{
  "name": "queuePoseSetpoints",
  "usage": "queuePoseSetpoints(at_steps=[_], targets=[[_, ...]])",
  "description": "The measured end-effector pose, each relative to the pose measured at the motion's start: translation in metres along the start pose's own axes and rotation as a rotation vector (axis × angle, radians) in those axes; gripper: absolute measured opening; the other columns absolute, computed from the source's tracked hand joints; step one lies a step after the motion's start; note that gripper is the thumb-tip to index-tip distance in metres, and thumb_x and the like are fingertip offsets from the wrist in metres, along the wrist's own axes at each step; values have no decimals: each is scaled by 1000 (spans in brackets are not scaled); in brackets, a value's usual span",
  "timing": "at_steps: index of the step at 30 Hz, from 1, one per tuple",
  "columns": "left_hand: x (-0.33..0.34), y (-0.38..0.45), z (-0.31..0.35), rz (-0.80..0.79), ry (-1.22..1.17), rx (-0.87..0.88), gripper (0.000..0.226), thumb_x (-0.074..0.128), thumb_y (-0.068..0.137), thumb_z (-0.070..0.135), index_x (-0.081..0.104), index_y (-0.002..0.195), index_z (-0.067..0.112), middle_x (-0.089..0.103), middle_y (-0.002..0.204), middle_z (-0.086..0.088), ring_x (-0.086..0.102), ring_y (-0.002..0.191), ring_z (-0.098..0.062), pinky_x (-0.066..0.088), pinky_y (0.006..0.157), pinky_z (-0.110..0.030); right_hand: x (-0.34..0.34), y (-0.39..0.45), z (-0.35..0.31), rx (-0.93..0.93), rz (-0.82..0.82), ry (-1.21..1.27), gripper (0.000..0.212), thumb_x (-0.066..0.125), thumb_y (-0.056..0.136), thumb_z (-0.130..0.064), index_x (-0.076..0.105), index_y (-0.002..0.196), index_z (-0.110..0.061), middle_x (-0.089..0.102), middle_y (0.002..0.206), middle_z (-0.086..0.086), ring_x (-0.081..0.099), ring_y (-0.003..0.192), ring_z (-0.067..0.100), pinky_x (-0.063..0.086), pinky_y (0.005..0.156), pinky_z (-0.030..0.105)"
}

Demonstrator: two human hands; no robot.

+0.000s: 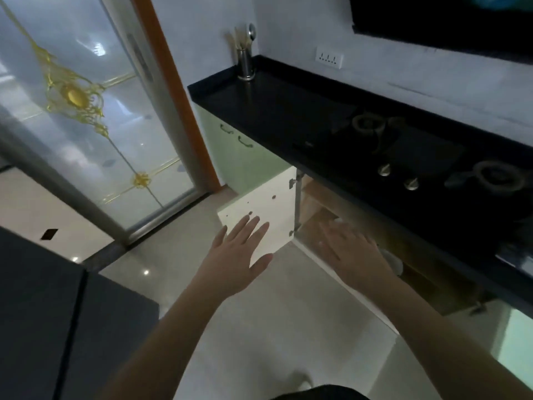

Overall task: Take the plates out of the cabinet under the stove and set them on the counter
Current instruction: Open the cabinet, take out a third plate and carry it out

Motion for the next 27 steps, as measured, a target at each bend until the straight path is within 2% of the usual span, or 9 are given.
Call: queuePoseSetpoints(at_steps=[4,7,12,14,17,22,27], targets=[[-8,55,-5,28,-31,57,66,18,98,63,8,157,34,4,166,11,-6,151,-8,0,120,-40,-11,11,6,24,72,-47,49,31,102,-40,36,148,-24,38,154,3,37,140,22,28,115,39],[-8,93,-5,40,-2,132,66,19,98,61,11,157,33,8,166,10,-3,151,-9,1,120,-40,-9,21,8,87,78,-63,53,28,102,-41,26,152,-24,35,156,2,37,140,20,33,112,39],[8,137,-16,45,14,271,70,14,95,60,17,156,27,24,163,5,7,152,-15,-1,120,-40,3,45,6,229,63,-77,55,29,101,-43,20,153,-27,30,158,0,30,143,20,25,114,39],[17,152,-20,23,28,372,71,15,95,58,21,156,22,34,159,1,17,151,-20,7,121,-43,6,61,3,302,66,-87,56,28,101,-44,18,154,-27,29,158,-1,28,144,21,23,115,40],[21,173,-29,36,11,517,67,24,96,52,36,150,16,46,152,-4,33,145,-25,25,117,-49,11,84,-9,396,106,-97,56,26,102,-46,19,154,-26,29,159,0,25,146,20,20,117,40],[25,215,-38,22,-41,635,54,30,101,39,41,148,14,44,153,-6,33,145,-25,24,117,-47,30,103,-25,518,102,-14,59,24,101,-49,13,154,-26,19,163,0,17,149,21,15,119,41],[53,248,-24,-73,-11,733,61,22,99,45,36,151,15,40,156,-5,28,147,-24,24,117,-46,43,110,-3,608,103,14,60,23,101,-52,14,155,-26,19,163,-1,16,149,20,13,120,39]])
Point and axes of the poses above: each hand's wrist, its own y-axis towards the middle knuckle, its own x-axis out of the palm, z = x × y, the point moved 5 cm from there along y, towards the middle knuckle
